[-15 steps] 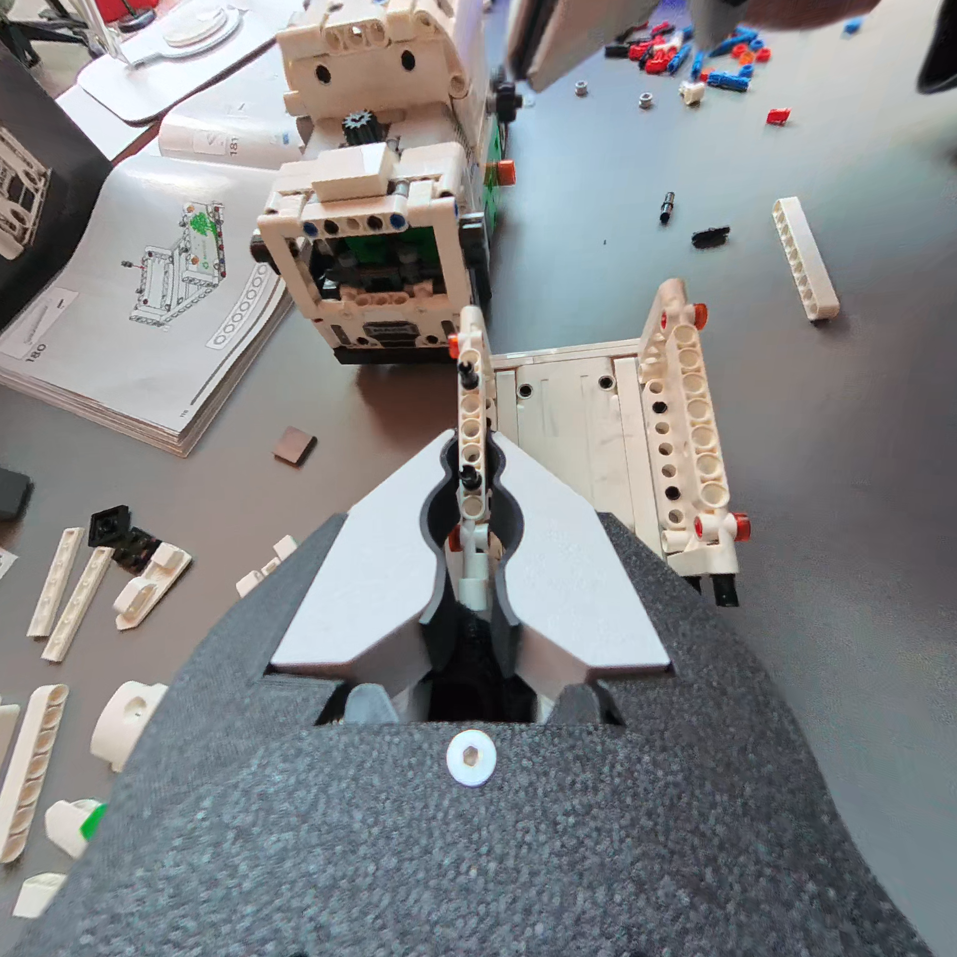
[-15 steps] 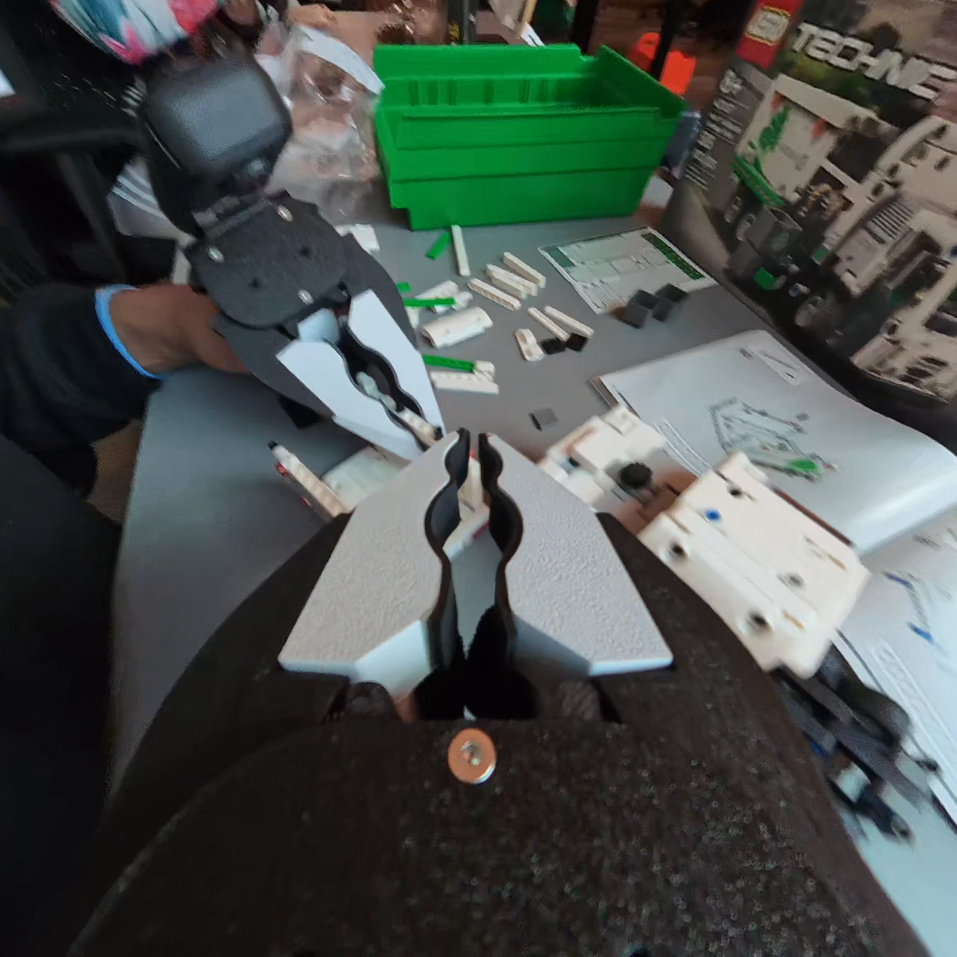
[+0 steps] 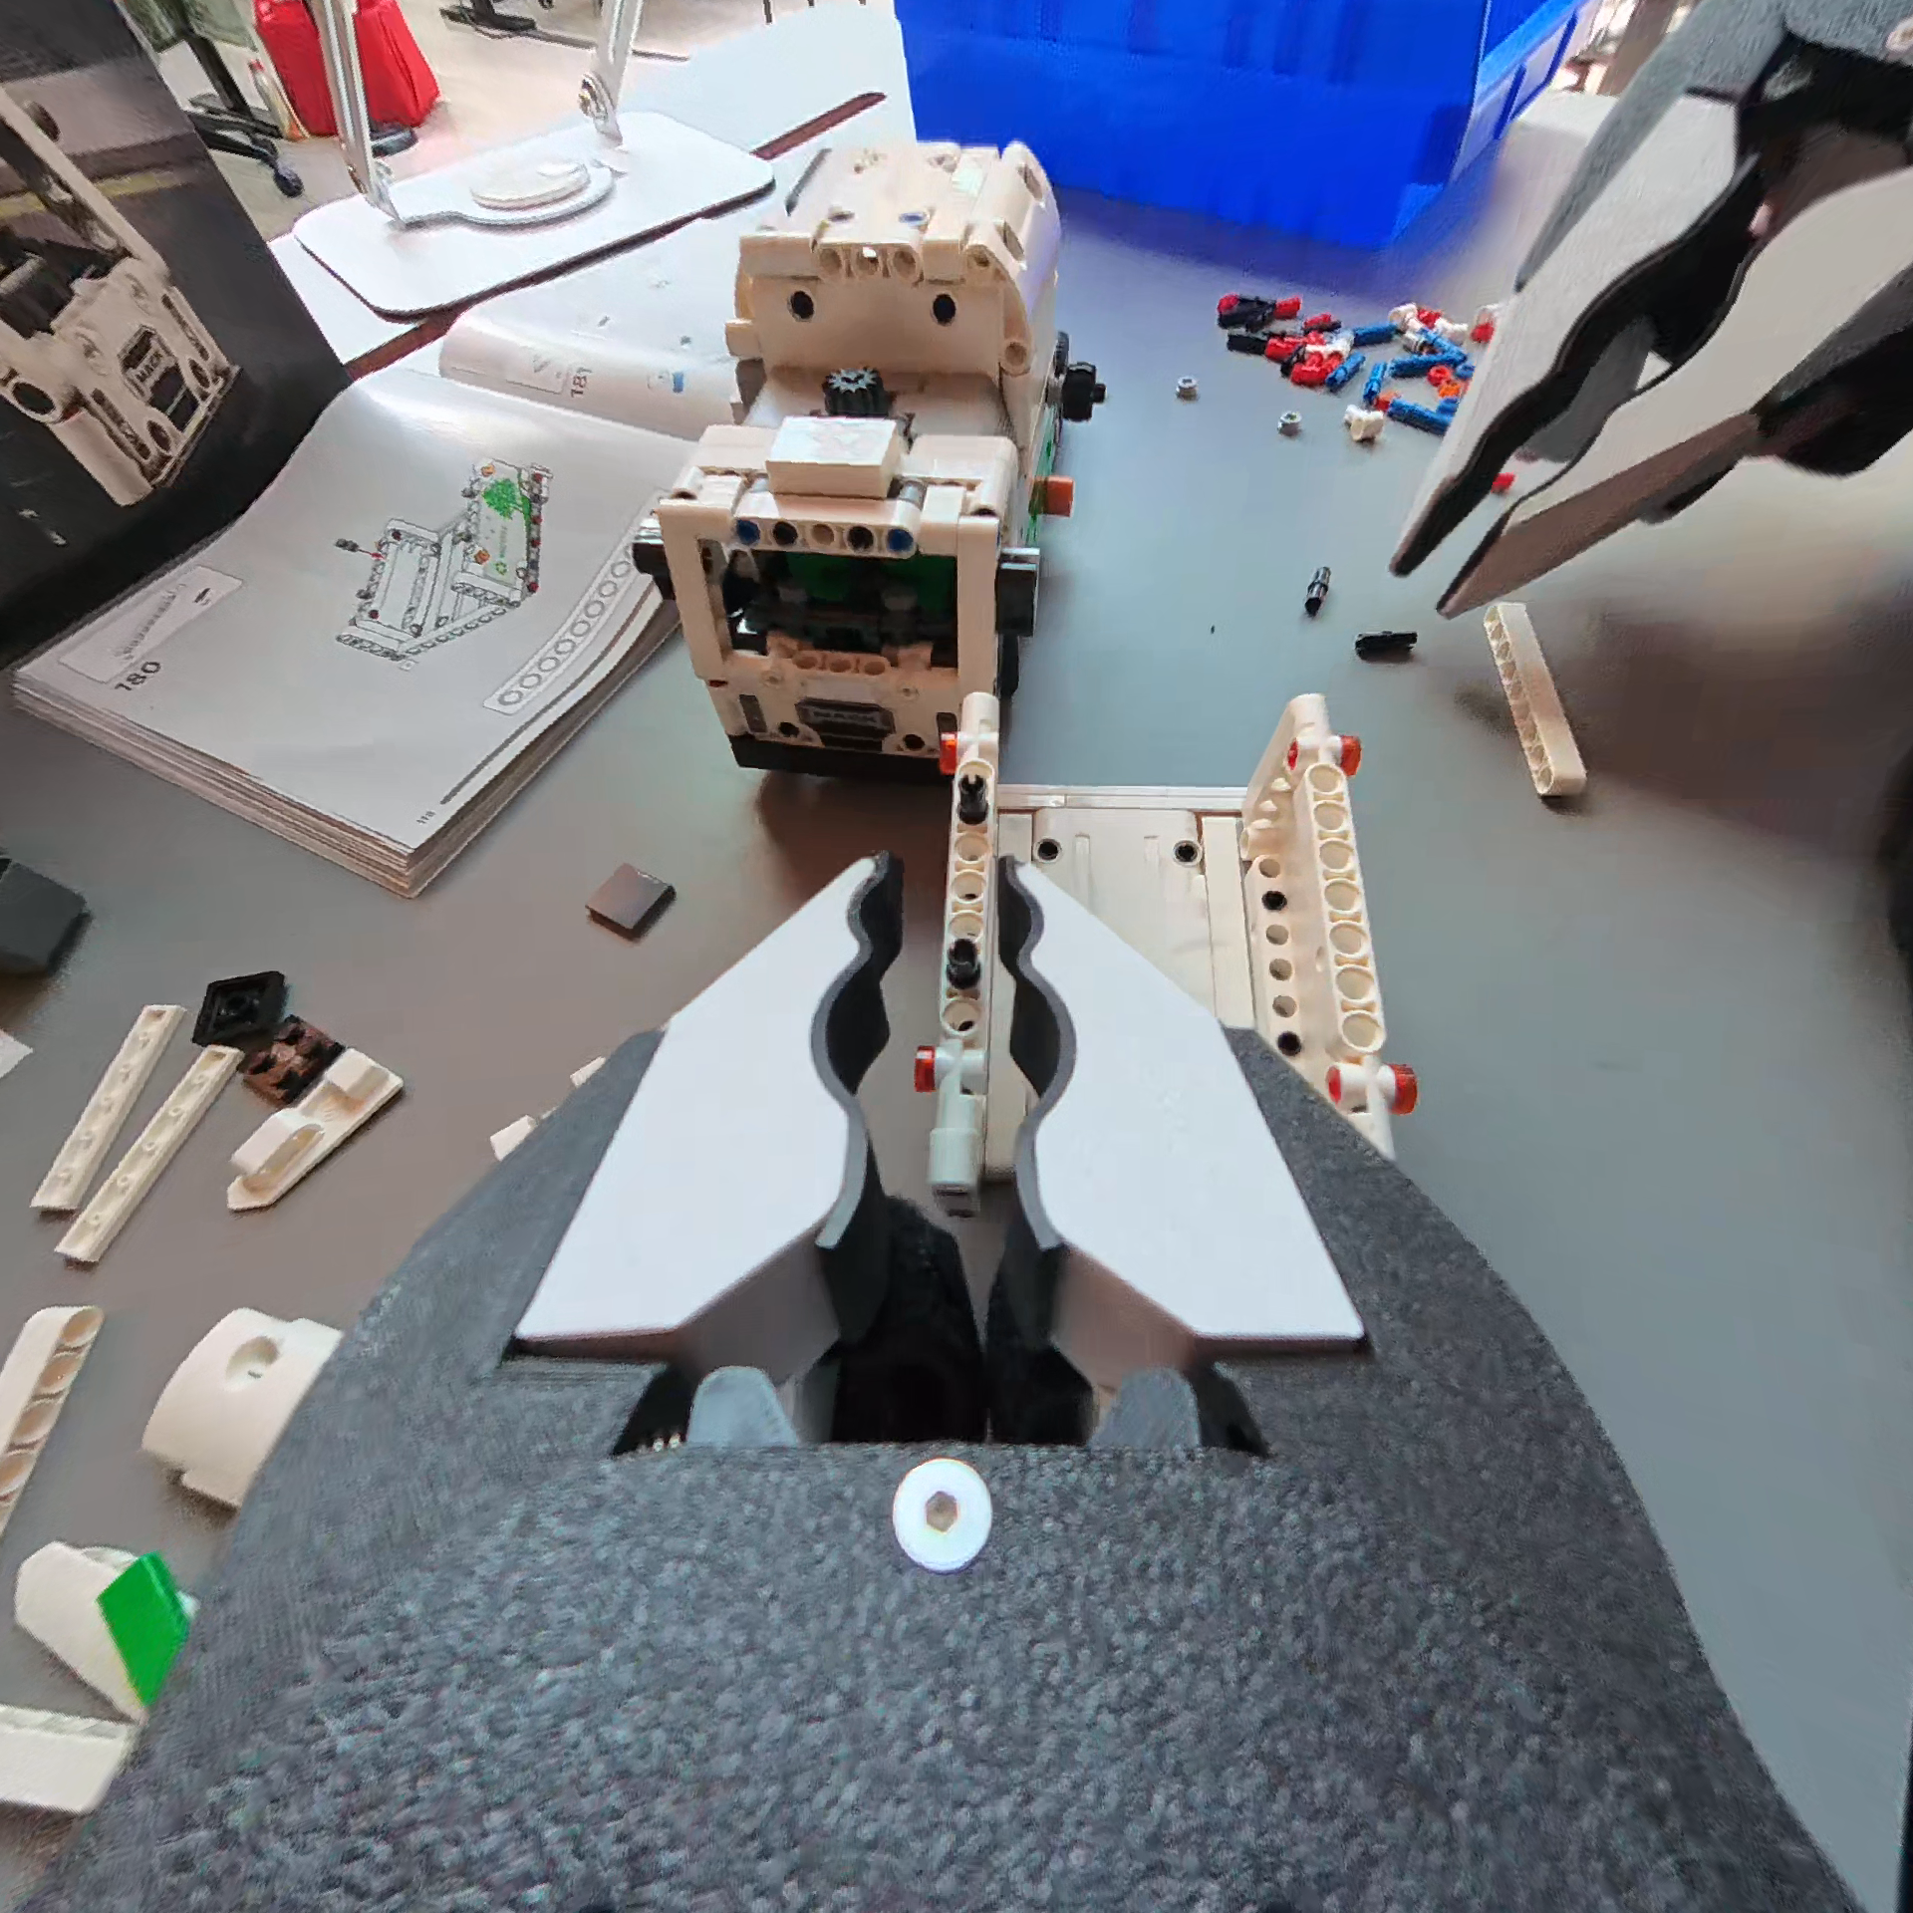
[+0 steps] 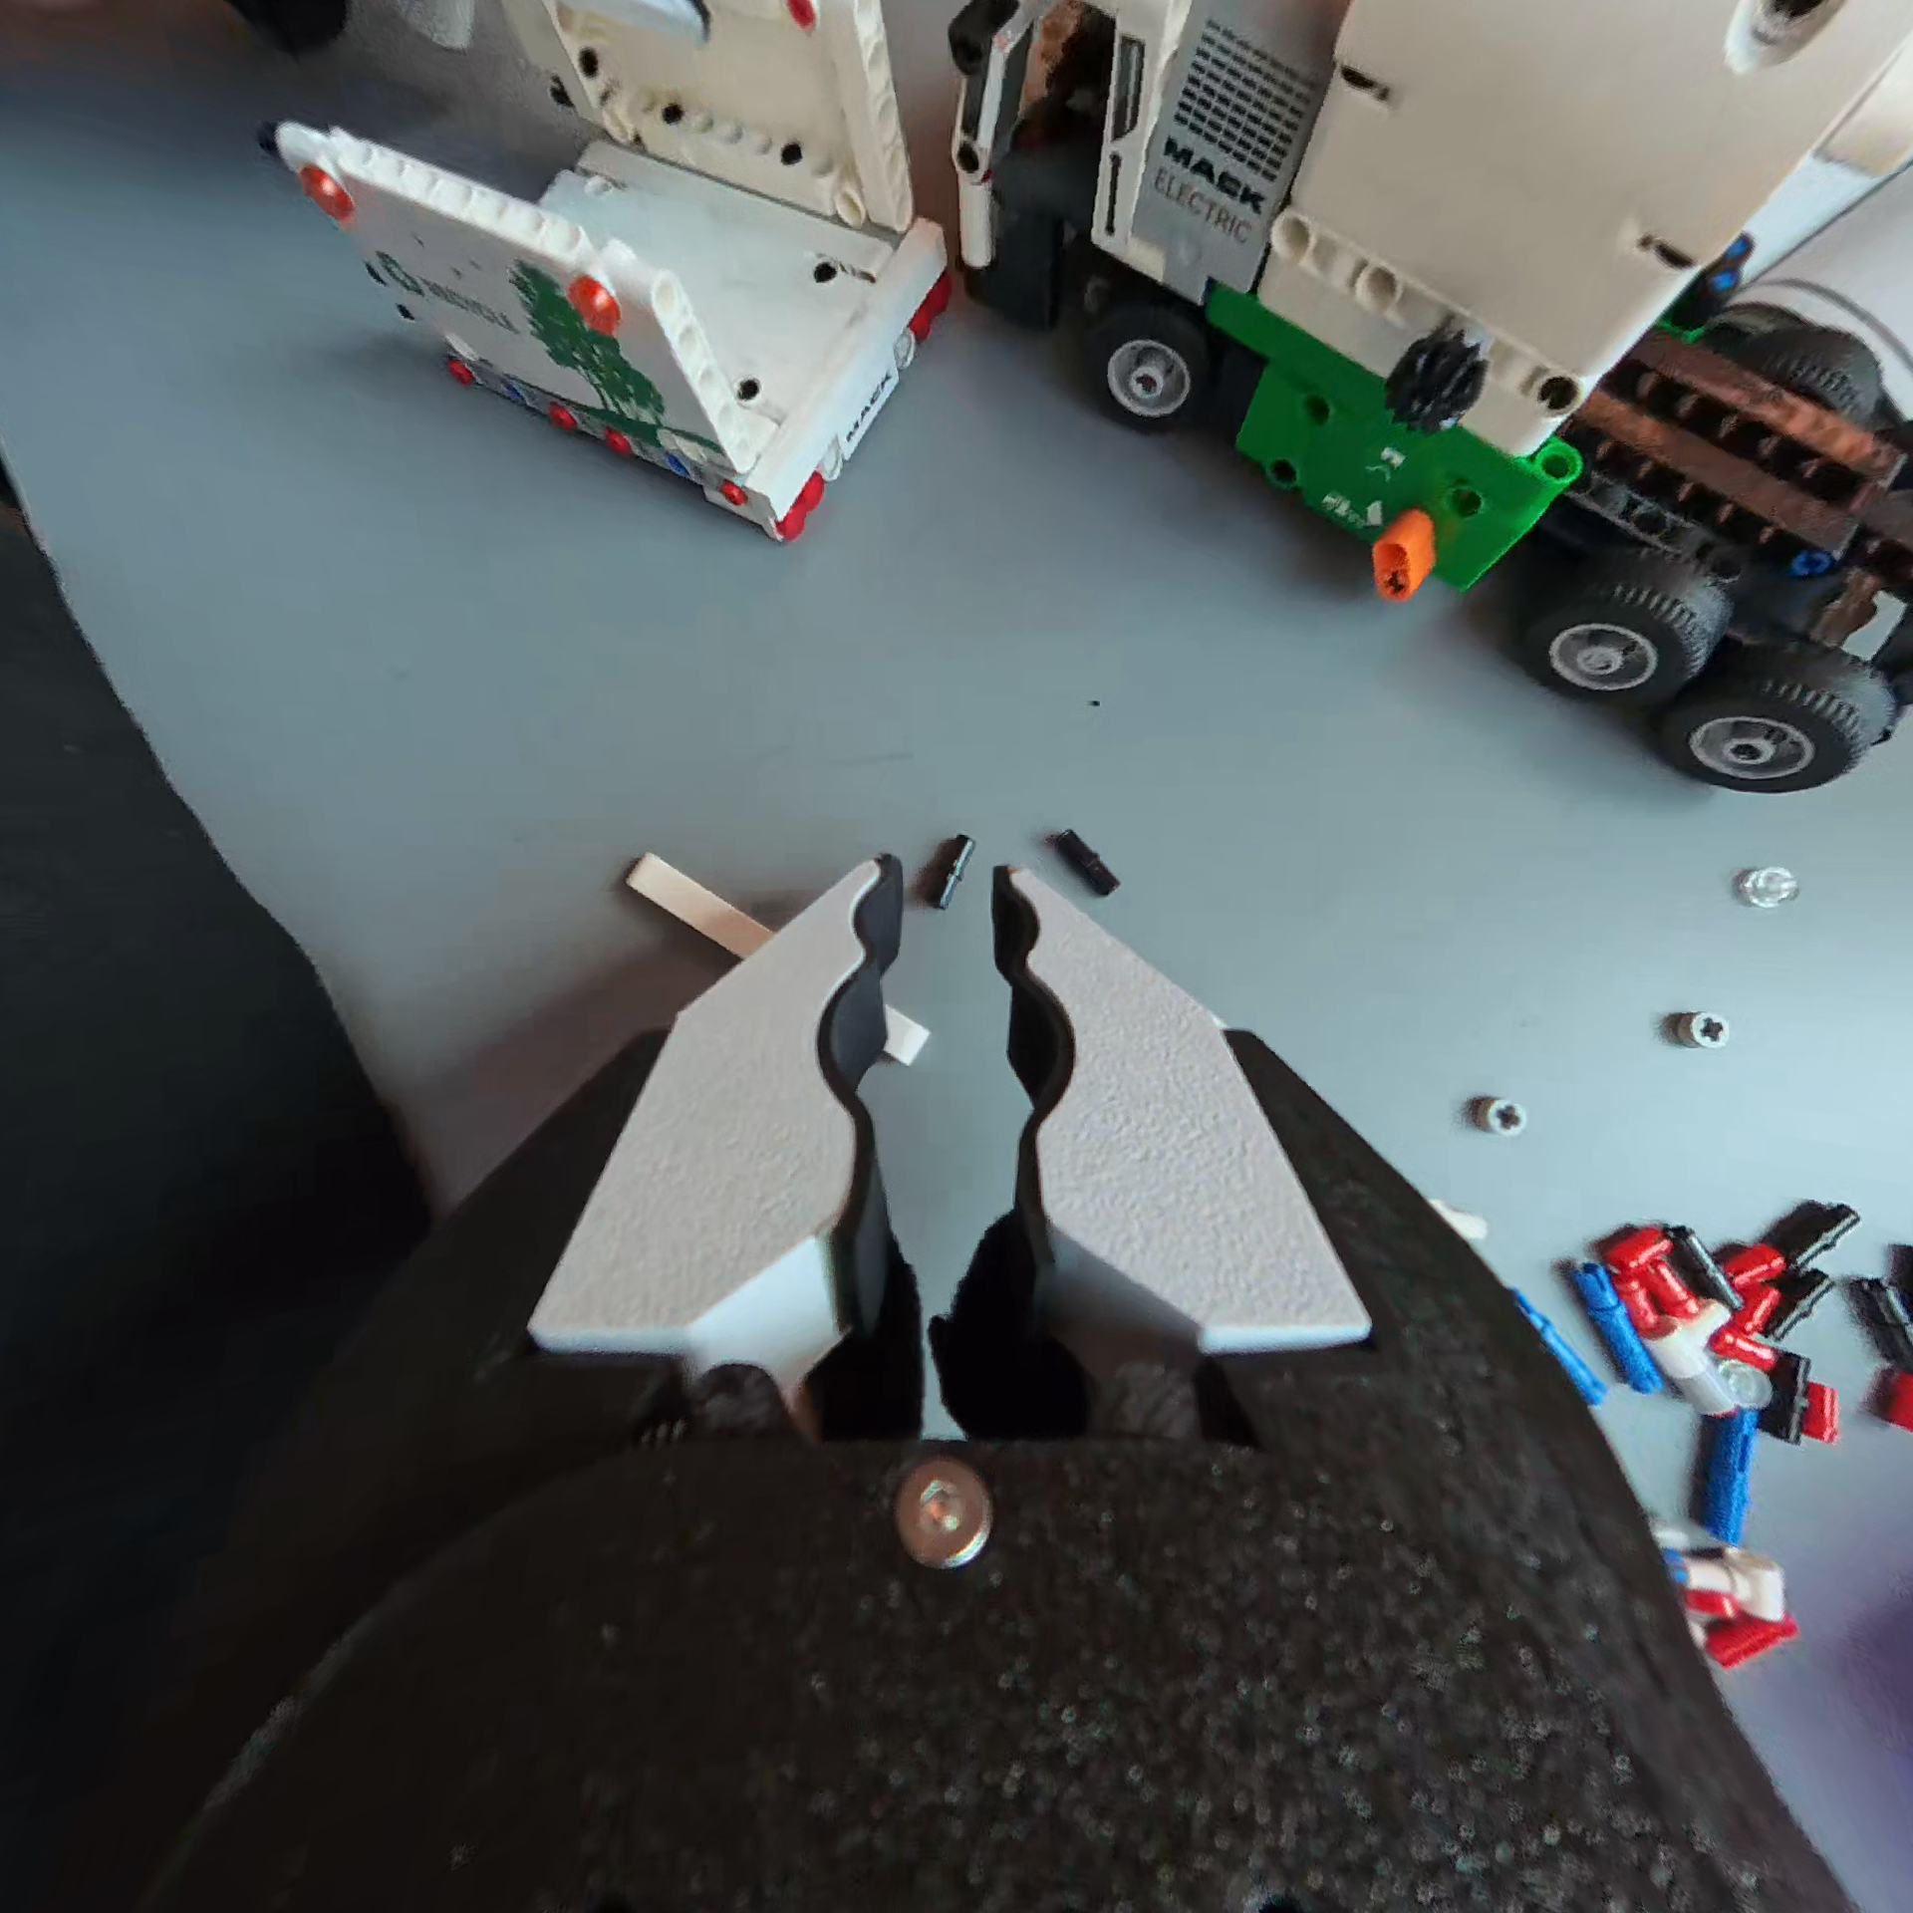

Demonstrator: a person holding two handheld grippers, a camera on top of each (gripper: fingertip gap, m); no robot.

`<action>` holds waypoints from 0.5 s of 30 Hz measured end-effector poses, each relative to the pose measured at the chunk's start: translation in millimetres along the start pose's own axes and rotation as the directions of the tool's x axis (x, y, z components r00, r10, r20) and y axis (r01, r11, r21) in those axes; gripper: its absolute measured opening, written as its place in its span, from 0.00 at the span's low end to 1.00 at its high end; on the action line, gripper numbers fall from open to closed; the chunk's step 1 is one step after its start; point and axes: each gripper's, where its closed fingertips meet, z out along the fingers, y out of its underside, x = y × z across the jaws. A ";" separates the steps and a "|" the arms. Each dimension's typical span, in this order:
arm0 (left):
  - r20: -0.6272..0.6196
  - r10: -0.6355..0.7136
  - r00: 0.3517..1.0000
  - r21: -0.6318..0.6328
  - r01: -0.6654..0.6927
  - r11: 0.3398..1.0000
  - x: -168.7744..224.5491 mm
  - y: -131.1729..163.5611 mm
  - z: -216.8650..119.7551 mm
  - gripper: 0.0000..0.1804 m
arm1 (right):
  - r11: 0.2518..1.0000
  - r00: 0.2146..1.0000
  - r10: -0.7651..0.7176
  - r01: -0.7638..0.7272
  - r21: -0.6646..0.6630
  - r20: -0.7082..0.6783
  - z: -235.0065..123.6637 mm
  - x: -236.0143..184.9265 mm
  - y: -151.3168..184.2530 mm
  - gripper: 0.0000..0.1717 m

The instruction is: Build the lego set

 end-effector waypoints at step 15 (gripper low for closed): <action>0.049 -0.094 0.994 -0.025 0.095 0.995 30.1 7.4 -11.2 0.09 | 0.993 0.991 -0.006 0.022 0.112 -0.135 21.1 -5.4 1.7 0.02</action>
